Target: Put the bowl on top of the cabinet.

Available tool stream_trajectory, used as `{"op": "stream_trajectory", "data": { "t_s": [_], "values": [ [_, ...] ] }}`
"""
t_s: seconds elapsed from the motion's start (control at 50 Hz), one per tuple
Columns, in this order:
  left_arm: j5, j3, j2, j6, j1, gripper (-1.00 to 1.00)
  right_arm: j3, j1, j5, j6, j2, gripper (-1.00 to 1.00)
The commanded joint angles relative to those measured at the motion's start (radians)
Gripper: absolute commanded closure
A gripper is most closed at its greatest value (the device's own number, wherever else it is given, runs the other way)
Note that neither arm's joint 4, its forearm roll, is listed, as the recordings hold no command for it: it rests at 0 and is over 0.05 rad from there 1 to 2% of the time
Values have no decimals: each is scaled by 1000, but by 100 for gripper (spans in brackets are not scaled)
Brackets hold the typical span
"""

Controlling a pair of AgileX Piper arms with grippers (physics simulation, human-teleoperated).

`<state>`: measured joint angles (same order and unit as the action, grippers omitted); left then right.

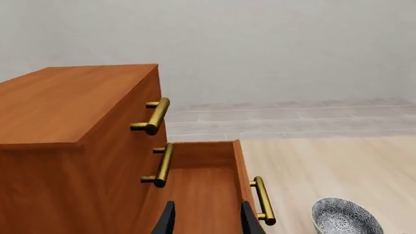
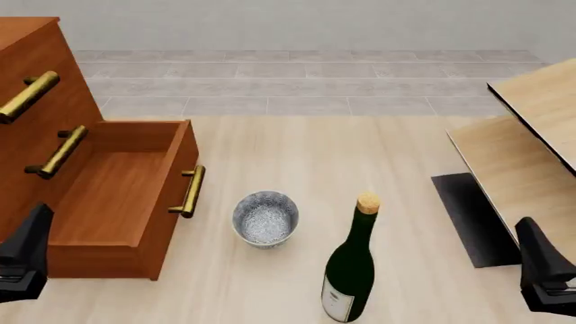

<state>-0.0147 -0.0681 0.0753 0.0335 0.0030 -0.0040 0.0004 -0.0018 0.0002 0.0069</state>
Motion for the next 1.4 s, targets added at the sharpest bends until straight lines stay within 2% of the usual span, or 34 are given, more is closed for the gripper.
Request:
{"op": "stream_trajectory", "data": {
  "t_s": [0.02, 0.26, 0.36, 0.46, 0.58, 0.78, 1.04, 1.4],
  "values": [
    [-44, -45, 100, 15, -36, -100, 0, 0, 0, 0, 0, -100],
    [-94, -112, 254, 26, -140, -100, 0, 0, 0, 0, 0, -100],
    [-93, -156, 337, 4, -186, -100, 0, 0, 0, 0, 0, -100],
    [-100, -187, 387, 31, -227, -100, 0, 0, 0, 0, 0, -100],
    [-91, -241, 489, 21, -271, -100, 0, 0, 0, 0, 0, -100],
    [-85, -275, 547, 24, -293, -100, 0, 0, 0, 0, 1, -100],
    [-70, -320, 618, 59, -374, -100, 0, 0, 0, 0, 0, -100],
    [-50, -388, 706, 45, -436, -100, 0, 0, 0, 0, 0, -100]
  ]
}}
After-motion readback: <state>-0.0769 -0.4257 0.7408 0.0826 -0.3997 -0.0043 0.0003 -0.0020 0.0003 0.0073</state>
